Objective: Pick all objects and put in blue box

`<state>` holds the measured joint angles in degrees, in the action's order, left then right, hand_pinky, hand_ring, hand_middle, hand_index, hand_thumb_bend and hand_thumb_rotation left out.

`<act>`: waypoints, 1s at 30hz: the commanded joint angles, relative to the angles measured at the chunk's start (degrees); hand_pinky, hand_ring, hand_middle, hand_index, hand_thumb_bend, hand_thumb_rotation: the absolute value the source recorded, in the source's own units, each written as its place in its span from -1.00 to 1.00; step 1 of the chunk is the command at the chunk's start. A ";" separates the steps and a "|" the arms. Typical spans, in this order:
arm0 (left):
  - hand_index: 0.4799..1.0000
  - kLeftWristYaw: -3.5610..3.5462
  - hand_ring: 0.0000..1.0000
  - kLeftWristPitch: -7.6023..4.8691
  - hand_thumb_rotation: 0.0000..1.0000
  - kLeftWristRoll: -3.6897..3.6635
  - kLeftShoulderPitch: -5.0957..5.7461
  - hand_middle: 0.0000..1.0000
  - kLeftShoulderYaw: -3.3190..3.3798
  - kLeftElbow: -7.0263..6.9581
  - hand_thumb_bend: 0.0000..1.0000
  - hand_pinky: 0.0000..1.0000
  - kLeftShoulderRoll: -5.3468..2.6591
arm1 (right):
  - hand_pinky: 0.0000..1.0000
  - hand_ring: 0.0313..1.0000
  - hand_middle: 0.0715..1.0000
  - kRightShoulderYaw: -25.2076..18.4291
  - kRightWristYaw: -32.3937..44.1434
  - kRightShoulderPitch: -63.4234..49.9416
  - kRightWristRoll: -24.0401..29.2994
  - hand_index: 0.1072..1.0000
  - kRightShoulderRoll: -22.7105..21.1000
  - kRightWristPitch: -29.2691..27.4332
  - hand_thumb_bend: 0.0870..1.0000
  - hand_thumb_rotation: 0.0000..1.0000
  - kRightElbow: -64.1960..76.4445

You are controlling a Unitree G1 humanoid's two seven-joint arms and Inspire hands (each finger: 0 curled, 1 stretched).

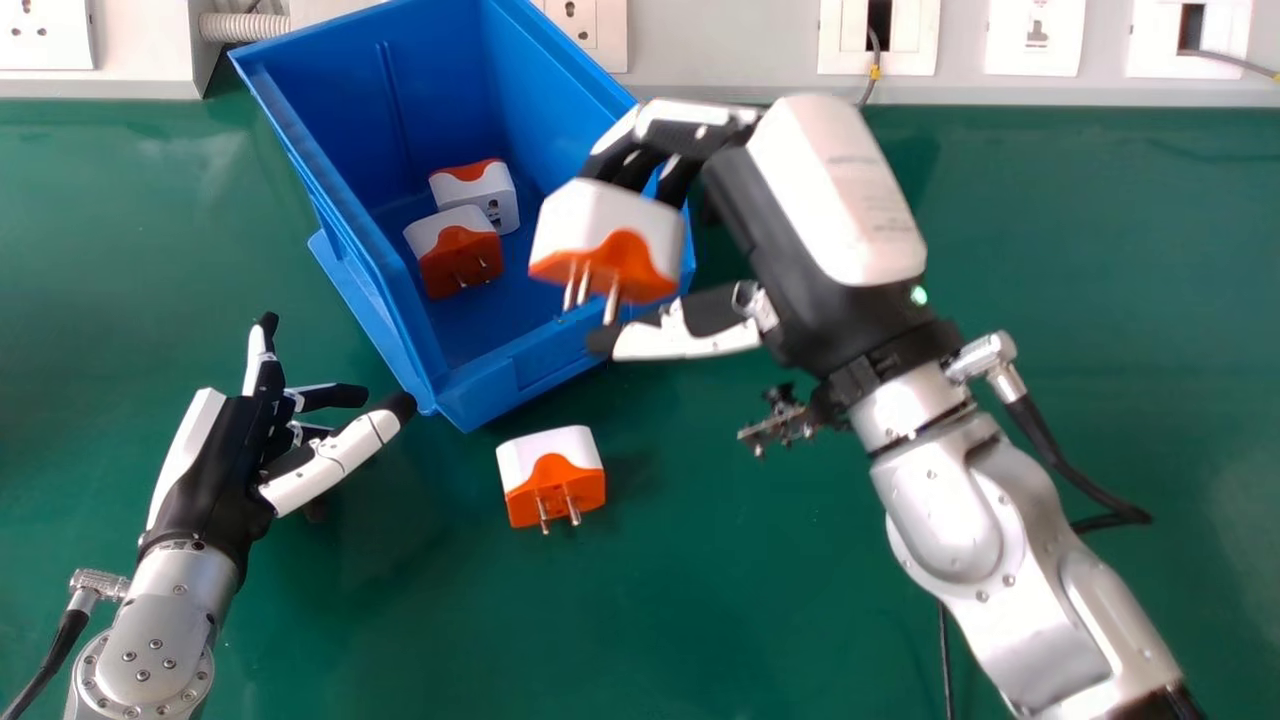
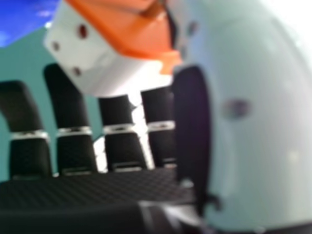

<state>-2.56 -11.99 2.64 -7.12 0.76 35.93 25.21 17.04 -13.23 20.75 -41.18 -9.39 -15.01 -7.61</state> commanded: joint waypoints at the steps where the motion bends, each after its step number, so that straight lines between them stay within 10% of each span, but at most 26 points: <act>1: 0.34 -3.66 0.31 4.47 0.06 1.98 3.60 0.54 -3.27 4.11 0.53 0.12 -2.74 | -0.33 -0.16 -0.03 -0.55 -2.33 5.65 -0.42 -0.14 1.39 0.56 -0.10 -1.00 -1.07; 30: 0.34 -3.20 0.31 4.53 0.06 1.96 3.53 0.54 -3.29 4.38 0.53 0.12 -3.31 | -0.34 -0.14 -0.05 16.58 -18.12 42.03 -9.05 -0.08 6.81 -3.15 -0.10 -1.00 -61.60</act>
<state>-2.51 -12.00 2.60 -7.55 0.78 35.61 25.07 33.52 -30.05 59.78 -50.47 -2.34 -18.15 -69.03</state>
